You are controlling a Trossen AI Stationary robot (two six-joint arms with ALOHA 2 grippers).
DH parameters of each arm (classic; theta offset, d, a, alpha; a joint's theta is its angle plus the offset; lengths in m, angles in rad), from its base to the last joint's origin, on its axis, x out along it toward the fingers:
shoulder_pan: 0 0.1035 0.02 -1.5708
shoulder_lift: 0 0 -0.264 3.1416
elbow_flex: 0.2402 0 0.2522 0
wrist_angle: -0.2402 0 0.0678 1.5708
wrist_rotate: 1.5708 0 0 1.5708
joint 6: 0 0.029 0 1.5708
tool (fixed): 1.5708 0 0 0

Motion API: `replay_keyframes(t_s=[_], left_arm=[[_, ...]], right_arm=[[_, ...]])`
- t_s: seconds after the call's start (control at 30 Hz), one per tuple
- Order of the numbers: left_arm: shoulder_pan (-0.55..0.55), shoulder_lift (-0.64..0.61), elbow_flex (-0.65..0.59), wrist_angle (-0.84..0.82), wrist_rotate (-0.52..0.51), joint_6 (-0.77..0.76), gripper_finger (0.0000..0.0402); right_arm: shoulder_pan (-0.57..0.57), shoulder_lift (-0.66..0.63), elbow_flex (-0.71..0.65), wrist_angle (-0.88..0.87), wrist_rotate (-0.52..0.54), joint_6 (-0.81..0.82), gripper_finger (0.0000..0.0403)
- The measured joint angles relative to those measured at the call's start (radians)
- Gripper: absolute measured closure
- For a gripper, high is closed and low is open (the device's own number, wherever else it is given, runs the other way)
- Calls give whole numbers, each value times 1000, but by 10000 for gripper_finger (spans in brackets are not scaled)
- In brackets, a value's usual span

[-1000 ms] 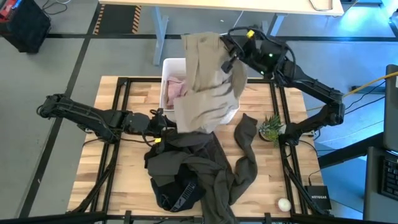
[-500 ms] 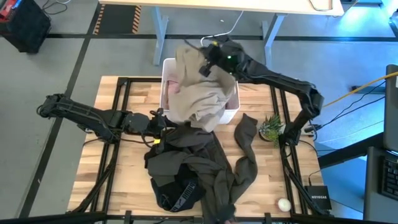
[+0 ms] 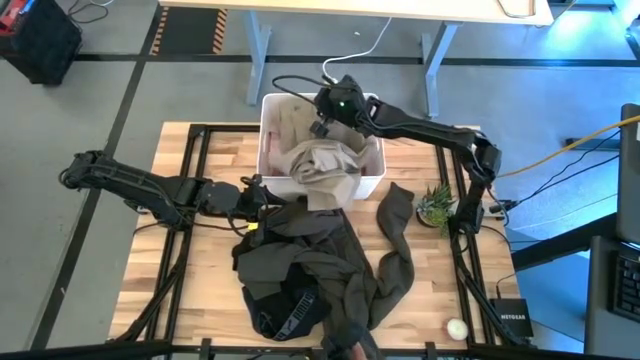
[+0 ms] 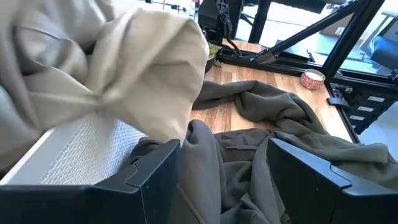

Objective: Sort clothes
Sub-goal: Put the gray pants into the white bin

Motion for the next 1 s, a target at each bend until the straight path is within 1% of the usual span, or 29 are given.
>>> replay_keyframes(t_s=[0.2,0.33,0.43,0.53,0.67,0.73,0.8,0.9,1.0], left_arm=[[0,0,0,-3,0,0,167],[0,0,0,-7,0,3,167],[1,0,0,-18,0,3,167],[2,0,0,-28,0,0,167],[2,0,0,-27,0,0,167],[2,0,0,-26,0,0,167],[2,0,0,-26,0,0,167],[2,0,0,-26,0,-3,167],[2,0,0,-26,0,-7,167]], right_arm=[[15,-51,52,-101,19,-8,207],[27,-84,117,-176,19,-11,166],[43,-95,184,-293,18,-20,152],[83,-121,256,-426,-8,-32,149],[167,-184,282,-597,-152,-31,148],[227,-206,259,-676,-205,-9,148],[296,-225,211,-739,-218,16,148],[404,-257,98,-785,-198,52,148],[510,-286,-48,-771,-147,82,148]])
